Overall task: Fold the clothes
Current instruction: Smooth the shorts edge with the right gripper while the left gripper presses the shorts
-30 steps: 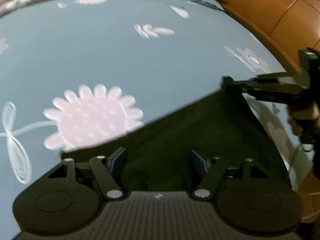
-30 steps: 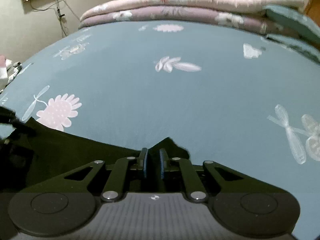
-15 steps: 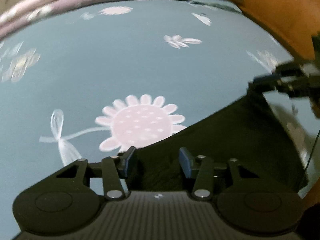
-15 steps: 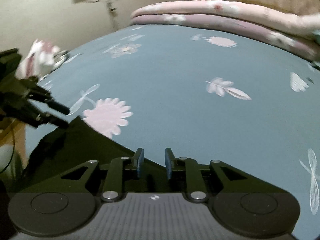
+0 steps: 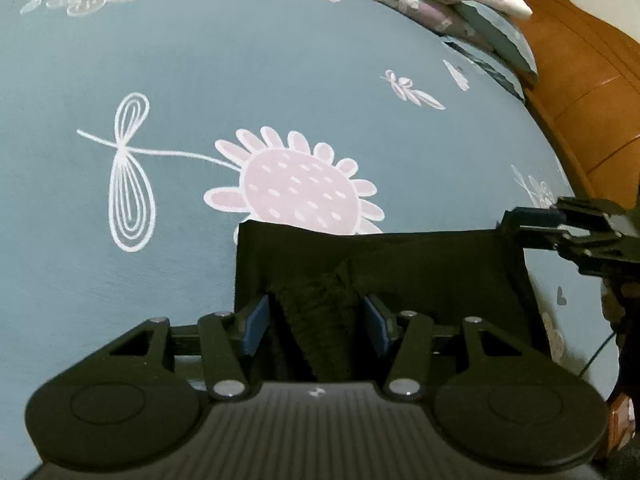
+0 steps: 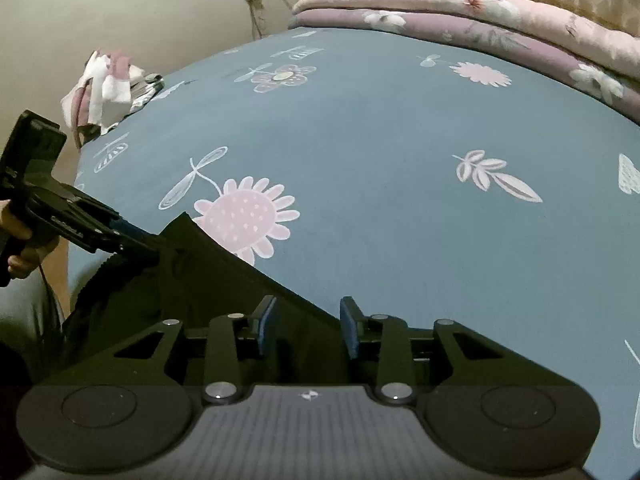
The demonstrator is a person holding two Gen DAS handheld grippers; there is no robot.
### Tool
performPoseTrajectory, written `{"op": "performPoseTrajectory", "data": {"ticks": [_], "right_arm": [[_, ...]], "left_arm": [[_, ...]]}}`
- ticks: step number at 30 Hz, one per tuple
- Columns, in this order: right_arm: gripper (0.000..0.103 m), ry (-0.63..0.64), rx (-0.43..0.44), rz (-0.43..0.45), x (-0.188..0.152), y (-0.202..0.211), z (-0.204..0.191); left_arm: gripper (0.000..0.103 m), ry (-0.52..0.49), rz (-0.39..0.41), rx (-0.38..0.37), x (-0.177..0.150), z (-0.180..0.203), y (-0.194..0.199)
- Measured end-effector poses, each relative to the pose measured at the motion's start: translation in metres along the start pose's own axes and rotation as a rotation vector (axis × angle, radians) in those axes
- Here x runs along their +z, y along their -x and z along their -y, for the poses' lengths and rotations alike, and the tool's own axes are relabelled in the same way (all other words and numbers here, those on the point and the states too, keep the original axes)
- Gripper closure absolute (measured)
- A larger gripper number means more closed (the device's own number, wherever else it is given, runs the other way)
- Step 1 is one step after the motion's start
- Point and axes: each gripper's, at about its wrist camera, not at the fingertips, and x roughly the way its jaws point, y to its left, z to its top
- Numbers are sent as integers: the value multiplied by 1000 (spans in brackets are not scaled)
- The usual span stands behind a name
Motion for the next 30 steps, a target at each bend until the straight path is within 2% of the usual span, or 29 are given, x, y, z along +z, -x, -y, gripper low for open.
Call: {"op": "performPoseTrajectory", "data": {"ticks": [2,3,4,8,13,18,21,22,24,27,30], "right_arm": [[64,-17,-9,1,-3,3,1],[64,-25,-15,2,-5,5,2],[64,-34,-21,3,-6,7,3],[64,-64,-41,22,-8,15,8],[64,-88,-46,44,-6,17,13],[64,-94,-26,5,-9,8,9],[65,-84,-3,-12,-11,4,3],[65,-82,6,-18,-11,2,1],[65,-79,17,-33,-8,-9,-2],[65,-36,-33,-76,-9,-35,-8],[65,-29,-71,-97,-11,-53,-8]], "left_arm": [[53,-13,2,-4,-1,1,-1],[56,-22,5,-1,-1,3,0],[63,-34,10,4,-2,4,2],[69,-126,53,30,3,19,16],[69,-140,56,32,14,14,14],[63,-49,22,7,9,-1,10],[62,-95,44,36,6,9,31],[66,-131,59,50,7,16,40],[64,-204,87,52,10,31,50],[62,-240,82,-12,12,46,47],[61,-241,-5,-76,4,51,23]]}}
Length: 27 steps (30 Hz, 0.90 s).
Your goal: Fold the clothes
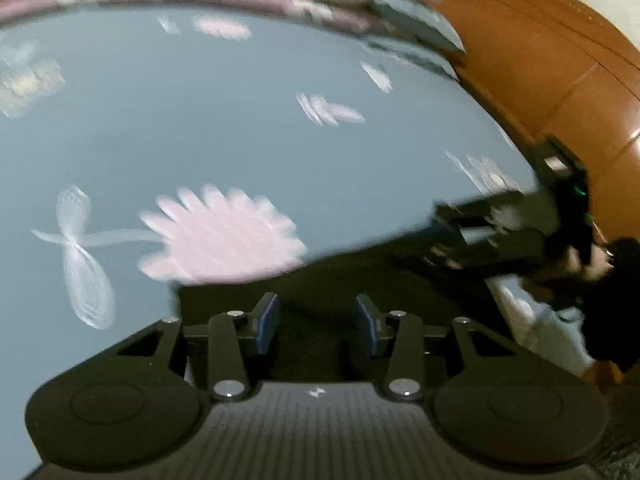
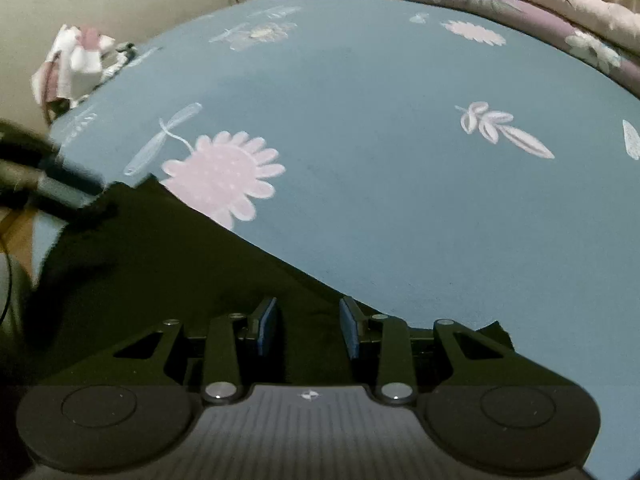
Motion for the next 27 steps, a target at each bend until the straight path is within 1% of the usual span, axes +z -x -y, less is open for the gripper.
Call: {"op": "performPoseTrajectory", "data": {"ticks": [1,3,6,8,10,11,13,16,17,20,22,23,24,26,27], "right_arm": [[65,-4,-11,4,0,-2,1],[65,-25,-32,6,1,-3,6],[64,-60,-37,19,1,-1,12],[63,-78,-54,29,2,6,16],[62,-98,-41,60,4,20,17],[62,-108,-34,75,5,28,18],[58,-113,-11,99,4,43,15],[58,-62,28,100,-1,59,0],[58,-39,49,94,-4,62,-7],[58,23,136,78,-15,64,-30],[58,62,202,66,-22,60,-44],[58,73,215,48,-25,53,-50],[58,83,208,19,-28,44,-54],[58,111,142,-29,-36,24,-58],[58,108,139,-15,-38,22,-58]], "left_arm": [[61,-2,-26,-17,-3,1,-8],[61,-16,-68,-10,-15,1,-16],[59,2,-76,-27,-21,-7,-8],[59,2,-91,-17,-21,-9,-1],[60,-28,-95,11,-16,-5,7],[58,-49,-86,19,-12,-1,9],[55,-77,-54,10,-4,8,11],[54,-103,-29,-39,2,19,3],[54,-115,-33,-51,3,22,-3],[54,-143,-62,-38,1,24,-17],[54,-123,-101,-7,-3,16,-27],[54,-101,-112,-3,-6,10,-30],[54,-80,-120,-3,-8,4,-31],[52,-41,-108,-32,-9,-2,-26],[52,-36,-110,-33,-8,-1,-25]]}}
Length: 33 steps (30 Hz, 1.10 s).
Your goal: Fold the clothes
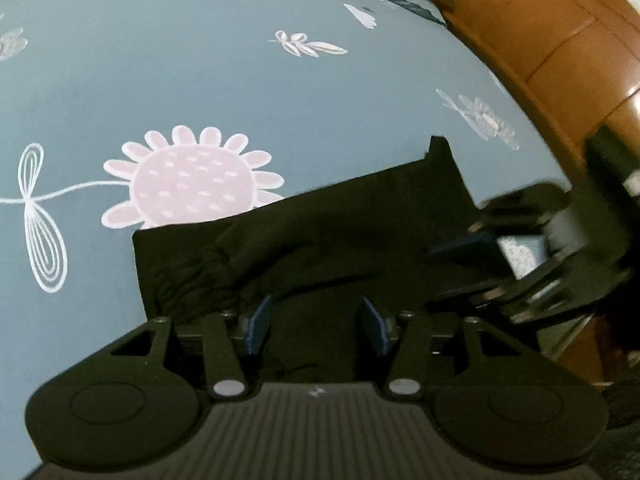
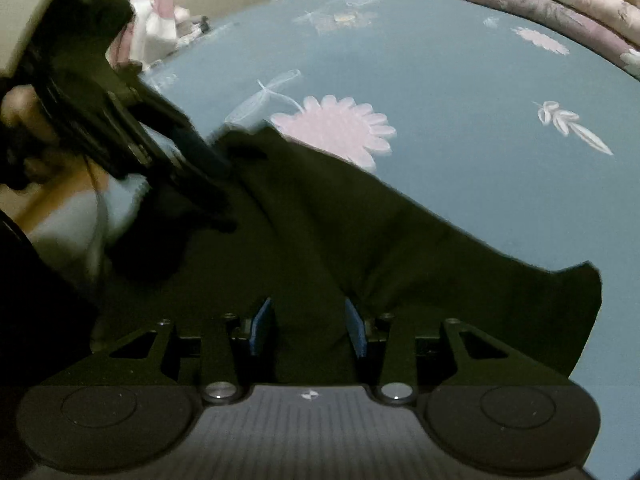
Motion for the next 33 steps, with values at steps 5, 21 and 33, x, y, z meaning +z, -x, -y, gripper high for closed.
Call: {"op": "performPoseTrajectory", "data": {"ticks": [5,21,33], "right_arm": [[58,-3,-6,23,8,16,-6],[50,59,17,33,-15,12,-25],[44,47,0,30,-16,14,-33]], "left_arm": [[53,-74,38,-17,16,20,11],[50,-139,-42,-13,43,25,-60],[52,-216,0,-78,66,59,-47]]}}
